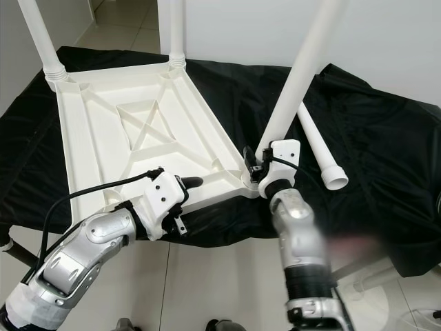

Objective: Building children table

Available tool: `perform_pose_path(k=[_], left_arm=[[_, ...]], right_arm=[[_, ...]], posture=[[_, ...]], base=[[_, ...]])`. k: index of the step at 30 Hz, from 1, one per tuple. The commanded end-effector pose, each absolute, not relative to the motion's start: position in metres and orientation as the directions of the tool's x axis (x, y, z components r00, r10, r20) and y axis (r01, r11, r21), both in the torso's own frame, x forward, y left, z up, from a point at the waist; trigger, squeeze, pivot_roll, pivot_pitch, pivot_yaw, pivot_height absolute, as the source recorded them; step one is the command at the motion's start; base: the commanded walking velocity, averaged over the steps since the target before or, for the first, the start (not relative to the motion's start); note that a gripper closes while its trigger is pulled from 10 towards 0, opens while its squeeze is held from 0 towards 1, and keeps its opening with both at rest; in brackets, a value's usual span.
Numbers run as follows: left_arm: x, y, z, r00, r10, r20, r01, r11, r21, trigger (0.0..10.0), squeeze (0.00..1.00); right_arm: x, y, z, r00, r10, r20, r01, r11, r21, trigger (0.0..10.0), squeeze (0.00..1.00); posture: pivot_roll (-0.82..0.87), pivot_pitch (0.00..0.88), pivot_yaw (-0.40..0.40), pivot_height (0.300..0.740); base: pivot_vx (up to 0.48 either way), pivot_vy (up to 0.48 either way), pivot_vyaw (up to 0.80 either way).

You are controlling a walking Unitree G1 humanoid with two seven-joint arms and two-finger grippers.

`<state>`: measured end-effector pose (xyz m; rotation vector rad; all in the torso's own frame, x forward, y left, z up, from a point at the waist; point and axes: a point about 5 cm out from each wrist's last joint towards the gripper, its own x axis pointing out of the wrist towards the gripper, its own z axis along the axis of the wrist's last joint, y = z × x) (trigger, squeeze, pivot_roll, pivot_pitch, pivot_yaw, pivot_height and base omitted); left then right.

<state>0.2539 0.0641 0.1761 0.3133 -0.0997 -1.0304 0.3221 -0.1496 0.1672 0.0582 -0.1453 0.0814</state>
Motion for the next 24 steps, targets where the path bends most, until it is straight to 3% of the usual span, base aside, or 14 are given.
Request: perform_pose_path(k=[1, 10, 17, 18, 20, 21, 24], left_arm=[[0.251, 0.061, 0.175, 0.467, -0.881, -0.080, 0.852, 0.424, 0.306, 10.0, 0.00], [0.254, 0.064, 0.175, 0.466, -0.881, -0.085, 0.850, 0.419, 0.320, 10.0, 0.00], [0.255, 0.066, 0.175, 0.468, -0.879, -0.088, 0.848, 0.418, 0.327, 10.0, 0.00], [0.255, 0.066, 0.175, 0.467, -0.880, -0.088, 0.848, 0.417, 0.328, 10.0, 0.00], [0.255, 0.066, 0.175, 0.466, -0.880, -0.088, 0.848, 0.416, 0.329, 10.0, 0.00], [0.255, 0.066, 0.175, 0.466, -0.881, -0.089, 0.848, 0.415, 0.330, 10.0, 0.00], [0.255, 0.066, 0.175, 0.465, -0.881, -0.089, 0.847, 0.414, 0.333, 10.0, 0.00]], right_arm=[[0.319, -0.152, 0.149, 0.998, 0.031, 0.055, -0.034, 0.998, 0.056, 10.0, 0.00], [0.304, -0.138, 0.147, 0.977, -0.213, 0.010, 0.209, 0.965, 0.156, 10.0, 0.00], [0.298, -0.133, 0.147, 0.975, -0.220, -0.010, 0.219, 0.962, 0.160, 10.0, 0.00], [0.298, -0.134, 0.148, 0.977, -0.214, 0.005, 0.210, 0.964, 0.165, 10.0, 0.24], [0.299, -0.135, 0.149, 0.978, -0.209, 0.015, 0.204, 0.964, 0.171, 10.0, 0.24], [0.299, -0.136, 0.151, 0.979, -0.197, 0.041, 0.188, 0.968, 0.169, 10.0, 1.00], [0.301, -0.140, 0.156, 0.983, -0.161, 0.088, 0.145, 0.976, 0.160, 10.0, 1.00]], posture=[[0.01, 0.082, -0.086, 0.740], [0.02, 0.067, -0.086, 0.740], [0.02, 0.061, -0.085, 0.740], [0.02, 0.059, -0.084, 0.740], [0.02, 0.059, -0.084, 0.740], [0.02, 0.057, -0.082, 0.740], [0.02, 0.057, -0.082, 0.740]], base=[[0.000, 0.000, 0.00], [0.000, 0.000, 0.00], [0.000, 0.000, 0.00], [0.000, 0.000, 0.00], [0.000, 0.000, 0.00], [0.000, 0.000, 0.00], [0.000, 0.000, 0.00]])
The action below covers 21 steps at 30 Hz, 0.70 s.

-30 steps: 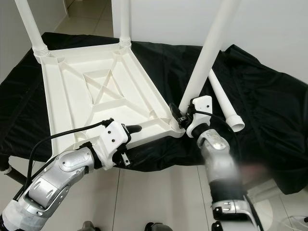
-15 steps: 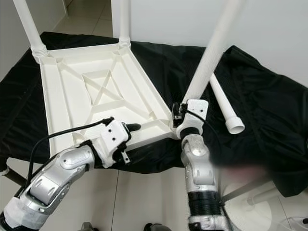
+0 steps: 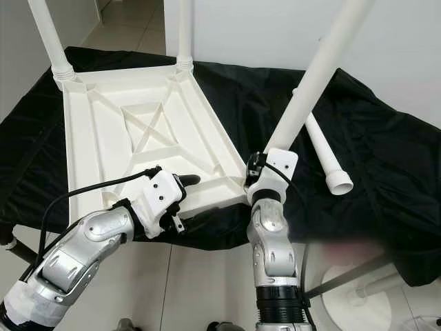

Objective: Building children table

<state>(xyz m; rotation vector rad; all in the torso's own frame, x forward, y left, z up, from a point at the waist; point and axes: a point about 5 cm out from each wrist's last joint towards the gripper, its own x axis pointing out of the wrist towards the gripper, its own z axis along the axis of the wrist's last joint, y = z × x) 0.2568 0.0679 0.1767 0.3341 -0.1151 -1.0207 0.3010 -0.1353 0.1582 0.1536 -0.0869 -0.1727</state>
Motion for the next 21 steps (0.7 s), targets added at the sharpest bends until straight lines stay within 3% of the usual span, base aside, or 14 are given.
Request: perform_pose_path(k=[1, 5, 6, 7, 16, 21], left_arm=[[0.255, 0.066, 0.175, 0.465, -0.881, -0.089, 0.847, 0.414, 0.333, 10.0, 0.00], [0.256, 0.066, 0.176, 0.466, -0.881, -0.085, 0.845, 0.415, 0.337, 10.0, 0.00], [0.256, 0.066, 0.176, 0.466, -0.881, -0.084, 0.845, 0.415, 0.337, 10.0, 0.00], [0.256, 0.066, 0.176, 0.465, -0.881, -0.083, 0.845, 0.414, 0.337, 10.0, 0.00], [0.254, 0.063, 0.176, 0.458, -0.885, -0.081, 0.850, 0.409, 0.333, 10.0, 0.00], [0.254, 0.062, 0.175, 0.455, -0.887, -0.081, 0.850, 0.406, 0.335, 10.0, 0.00]], right_arm=[[0.301, -0.140, 0.156, 0.983, -0.161, 0.088, 0.145, 0.976, 0.160, 10.0, 1.00], [0.304, -0.147, 0.162, 0.989, -0.057, 0.133, 0.037, 0.988, 0.149, 10.0, 1.00], [0.305, -0.148, 0.163, 0.989, -0.014, 0.149, -0.007, 0.990, 0.140, 10.0, 0.10], [0.306, -0.148, 0.164, 0.988, 0.030, 0.153, -0.052, 0.989, 0.139, 10.0, 0.00], [0.309, -0.158, 0.169, 0.918, 0.336, 0.212, -0.345, 0.938, 0.007, 10.0, 0.00], [0.315, -0.166, 0.167, 0.879, 0.436, 0.190, -0.441, 0.897, -0.020, 10.0, 0.00]], posture=[[0.02, 0.057, -0.082, 0.740], [0.03, 0.052, -0.076, 0.740], [0.03, 0.052, -0.076, 0.740], [0.03, 0.052, -0.076, 0.740], [0.02, 0.053, -0.075, 0.740], [0.02, 0.053, -0.076, 0.740]], base=[[0.000, 0.000, 0.00], [0.000, 0.000, 0.00], [0.000, 0.000, 0.00], [0.000, 0.000, 0.00], [0.000, 0.000, 0.00], [0.000, 0.000, 0.00]])
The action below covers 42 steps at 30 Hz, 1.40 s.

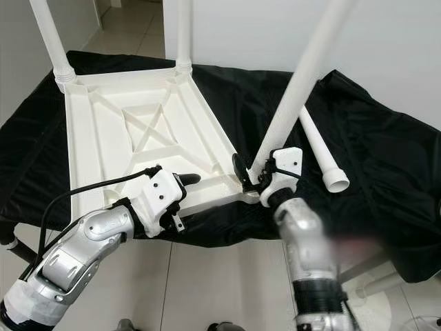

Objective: Building children table

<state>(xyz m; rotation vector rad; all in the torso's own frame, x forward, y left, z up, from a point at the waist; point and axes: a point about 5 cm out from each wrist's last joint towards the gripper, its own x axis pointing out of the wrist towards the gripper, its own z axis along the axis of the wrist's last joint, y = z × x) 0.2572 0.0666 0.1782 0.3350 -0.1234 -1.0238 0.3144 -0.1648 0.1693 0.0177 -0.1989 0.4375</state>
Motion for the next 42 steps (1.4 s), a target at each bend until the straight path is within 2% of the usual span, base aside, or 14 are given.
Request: perform_pose_path(k=[1, 9, 10, 11, 12, 13, 14, 28, 29, 34, 42], left_arm=[[0.254, 0.062, 0.175, 0.455, -0.887, -0.081, 0.850, 0.405, 0.336, 10.0, 0.00], [0.254, 0.061, 0.175, 0.460, -0.885, -0.080, 0.847, 0.410, 0.338, 10.0, 0.00], [0.253, 0.062, 0.175, 0.462, -0.883, -0.080, 0.846, 0.412, 0.338, 10.0, 0.00], [0.253, 0.062, 0.175, 0.465, -0.882, -0.080, 0.845, 0.415, 0.337, 10.0, 0.00], [0.253, 0.062, 0.175, 0.466, -0.881, -0.080, 0.845, 0.416, 0.336, 10.0, 0.00], [0.253, 0.063, 0.175, 0.467, -0.881, -0.080, 0.845, 0.417, 0.336, 10.0, 0.00], [0.253, 0.063, 0.175, 0.467, -0.880, -0.081, 0.844, 0.417, 0.337, 10.0, 0.00], [0.252, 0.064, 0.174, 0.470, -0.878, -0.088, 0.844, 0.417, 0.338, 10.0, 0.00], [0.252, 0.064, 0.174, 0.470, -0.878, -0.089, 0.844, 0.417, 0.338, 10.0, 0.00], [0.252, 0.064, 0.174, 0.469, -0.878, -0.093, 0.843, 0.414, 0.343, 10.0, 0.00], [0.254, 0.063, 0.173, 0.467, -0.879, -0.095, 0.842, 0.410, 0.350, 10.0, 0.00]], right_arm=[[0.318, -0.169, 0.166, 0.870, 0.456, 0.188, -0.457, 0.889, -0.039, 10.0, 0.00], [0.328, -0.177, 0.163, 0.829, 0.540, 0.146, -0.528, 0.842, -0.111, 10.0, 0.00], [0.330, -0.180, 0.162, 0.825, 0.549, 0.134, -0.536, 0.835, -0.126, 8.6, 0.00], [0.331, -0.183, 0.161, 0.822, 0.556, 0.121, -0.541, 0.829, -0.140, 3.9, 0.00], [0.333, -0.186, 0.161, 0.821, 0.559, 0.112, -0.542, 0.827, -0.149, 3.0, 0.00], [0.334, -0.187, 0.161, 0.821, 0.561, 0.107, -0.543, 0.825, -0.156, 3.0, 0.00], [0.335, -0.189, 0.160, 0.817, 0.568, 0.101, -0.551, 0.819, -0.158, 0.0, 0.00], [0.342, -0.194, 0.151, 0.814, 0.574, 0.091, -0.569, 0.819, -0.077, 0.0, 0.00], [0.343, -0.194, 0.151, 0.821, 0.563, 0.090, -0.558, 0.826, -0.079, 10.0, 0.00], [0.343, -0.188, 0.148, 0.845, 0.529, 0.085, -0.528, 0.849, -0.029, 10.0, 0.00], [0.344, -0.179, 0.144, 0.916, 0.396, 0.066, -0.397, 0.918, -0.005, 10.0, 0.00]], posture=[[0.02, 0.052, -0.079, 0.740], [0.03, 0.057, -0.084, 0.740], [0.03, 0.058, -0.083, 0.740], [0.03, 0.058, -0.083, 0.740], [0.03, 0.058, -0.083, 0.740], [0.03, 0.058, -0.083, 0.740], [0.03, 0.059, -0.082, 0.740], [0.04, 0.060, -0.078, 0.740], [0.04, 0.060, -0.078, 0.740], [0.04, 0.058, -0.079, 0.740], [0.03, 0.053, -0.083, 0.740]], base=[[0.000, 0.000, 0.00], [0.000, 0.000, 0.00], [0.000, 0.000, 0.00], [0.000, 0.000, 0.00], [0.000, 0.000, 0.00], [0.000, 0.000, 0.00], [0.000, 0.000, 0.00], [0.000, 0.000, 0.00], [0.000, 0.000, 0.00], [0.000, 0.000, 0.00], [0.000, 0.000, 0.00]])
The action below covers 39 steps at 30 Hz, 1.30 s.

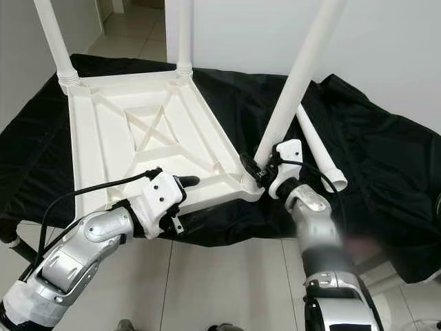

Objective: Building children table

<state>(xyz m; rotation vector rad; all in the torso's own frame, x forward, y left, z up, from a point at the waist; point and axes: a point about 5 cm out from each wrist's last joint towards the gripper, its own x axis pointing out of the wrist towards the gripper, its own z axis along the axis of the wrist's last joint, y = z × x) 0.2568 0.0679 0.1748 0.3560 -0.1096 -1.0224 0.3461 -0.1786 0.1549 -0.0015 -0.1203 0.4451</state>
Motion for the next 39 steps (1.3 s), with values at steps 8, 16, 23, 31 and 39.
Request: perform_pose_path(k=[8, 16, 23, 31, 39], left_arm=[[0.255, 0.065, 0.172, 0.476, -0.874, -0.097, 0.837, 0.417, 0.355, 10.0, 0.00], [0.257, 0.069, 0.172, 0.494, -0.864, -0.096, 0.828, 0.434, 0.356, 10.0, 0.00], [0.260, 0.069, 0.172, 0.496, -0.863, -0.095, 0.825, 0.436, 0.359, 10.0, 0.00], [0.261, 0.069, 0.173, 0.495, -0.863, -0.094, 0.825, 0.434, 0.361, 10.0, 0.00], [0.261, 0.071, 0.173, 0.500, -0.861, -0.094, 0.823, 0.438, 0.360, 10.0, 0.00]], right_arm=[[0.338, -0.171, 0.140, 0.972, 0.227, 0.058, -0.230, 0.972, 0.052, 10.0, 0.00], [0.317, -0.150, 0.141, 0.997, -0.069, 0.043, 0.062, 0.986, 0.156, 10.0, 0.00], [0.306, -0.139, 0.140, 0.977, -0.214, -0.005, 0.210, 0.954, 0.213, 10.0, 0.00], [0.303, -0.131, 0.146, 0.984, -0.180, 0.014, 0.172, 0.957, 0.233, 10.0, 0.44], [0.303, -0.144, 0.159, 0.987, -0.112, 0.113, 0.080, 0.963, 0.257, 10.0, 1.00]], posture=[[0.03, 0.053, -0.093, 0.740], [0.02, 0.058, -0.097, 0.740], [0.01, 0.067, -0.093, 0.740], [0.01, 0.074, -0.090, 0.740], [0.01, 0.080, -0.089, 0.740]], base=[[0.000, 0.000, 0.00], [0.000, 0.000, 0.00], [0.000, 0.000, 0.00], [0.000, 0.000, 0.00], [0.000, 0.000, 0.00]])
